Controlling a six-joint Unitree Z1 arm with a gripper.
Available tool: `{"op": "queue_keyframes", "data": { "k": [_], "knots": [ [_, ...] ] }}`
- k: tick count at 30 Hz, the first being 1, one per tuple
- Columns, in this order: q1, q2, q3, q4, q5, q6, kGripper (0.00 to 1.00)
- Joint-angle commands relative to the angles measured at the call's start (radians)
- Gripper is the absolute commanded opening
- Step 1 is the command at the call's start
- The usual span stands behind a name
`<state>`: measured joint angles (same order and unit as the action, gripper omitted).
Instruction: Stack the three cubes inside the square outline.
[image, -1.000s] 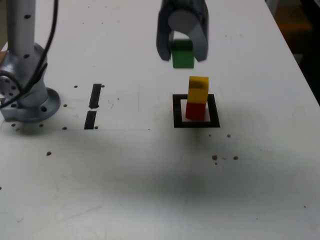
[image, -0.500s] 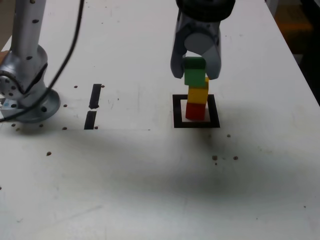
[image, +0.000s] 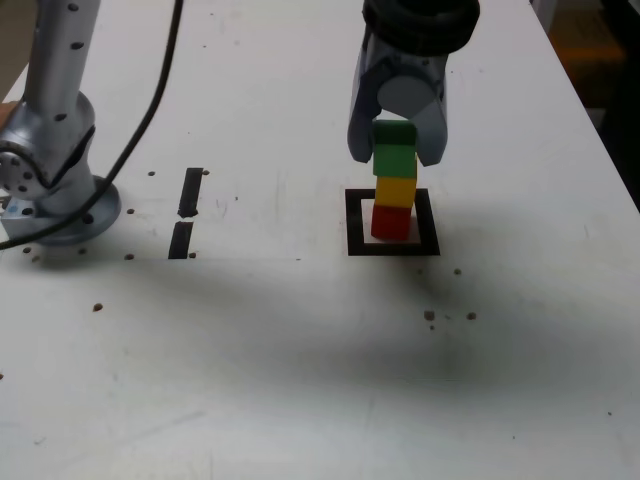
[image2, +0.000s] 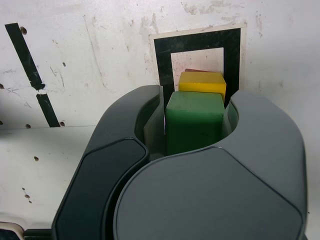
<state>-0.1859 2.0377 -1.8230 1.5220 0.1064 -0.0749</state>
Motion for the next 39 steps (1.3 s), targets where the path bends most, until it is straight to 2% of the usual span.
{"op": "queue_keyframes", "data": {
  "k": [1, 6, 8, 15, 19, 22, 25, 27, 31, 34, 39],
  "knots": [
    [0.002, 0.000, 0.000, 0.002, 0.003, 0.000, 0.45],
    [0.002, -0.005, 0.001, 0.000, 0.004, 0.000, 0.74],
    [0.002, -0.006, 0.001, -0.002, 0.005, 0.000, 0.83],
    [0.002, -0.022, 0.004, 0.001, 0.032, -0.018, 0.96],
    [0.000, -0.085, 0.025, 0.003, 0.052, -0.040, 0.99],
    [-0.011, -0.221, 0.072, 0.005, 0.050, -0.051, 1.00],
    [-0.029, -0.373, 0.131, 0.007, 0.027, -0.050, 1.00],
    [-0.037, -0.474, 0.203, 0.007, -0.004, -0.041, 1.00],
    [-0.015, -0.535, 0.333, -0.005, -0.048, -0.029, 1.00],
    [0.016, -0.570, 0.485, -0.059, -0.071, -0.020, 1.00],
    [0.026, -0.639, 0.688, -0.195, -0.078, -0.004, 1.00]
  ]
}}
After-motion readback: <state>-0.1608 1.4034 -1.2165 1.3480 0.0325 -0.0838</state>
